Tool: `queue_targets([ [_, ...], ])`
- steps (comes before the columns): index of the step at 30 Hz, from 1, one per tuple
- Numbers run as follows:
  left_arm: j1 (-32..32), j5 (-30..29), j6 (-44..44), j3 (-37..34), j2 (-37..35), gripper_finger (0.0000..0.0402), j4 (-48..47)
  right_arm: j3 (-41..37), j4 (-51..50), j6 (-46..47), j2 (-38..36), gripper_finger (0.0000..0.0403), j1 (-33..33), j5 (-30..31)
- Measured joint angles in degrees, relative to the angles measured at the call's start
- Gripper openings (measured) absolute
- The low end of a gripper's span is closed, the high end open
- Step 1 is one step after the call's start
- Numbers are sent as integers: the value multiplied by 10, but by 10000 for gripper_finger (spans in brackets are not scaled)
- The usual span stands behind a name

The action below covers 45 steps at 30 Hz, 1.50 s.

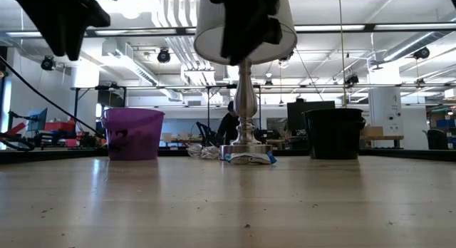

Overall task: Sort candy
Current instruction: Put the white chocolate into the black bin

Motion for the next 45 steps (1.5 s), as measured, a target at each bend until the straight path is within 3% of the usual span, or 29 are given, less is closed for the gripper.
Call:
queue_targets([
  [7, 60, -19, 44, 0, -14, 103, -3, -51, -24, -75, 0, 143, -4, -2],
  [11, 84, -21, 42, 0, -26, 96, -4, -85, -11, -100, 0, 148, -21, 28],
  [22, 95, -66, 20, 0, -41, 94, -11, -160, 63, -204, 0, 155, -90, 29],
  [31, 117, -78, -20, 0, -41, 94, -41, -198, 110, -288, 2, 155, -105, 20],
  [35, 134, -79, -45, 0, -41, 94, -53, -232, 149, -304, 2, 155, -119, -25],
  [38, 146, -79, -55, 0, -41, 94, -53, -257, 177, -318, 2, 155, -128, -3],
  [45, 158, -79, -69, 0, -41, 94, -51, -288, 194, -374, 2, 153, -154, -13],
])
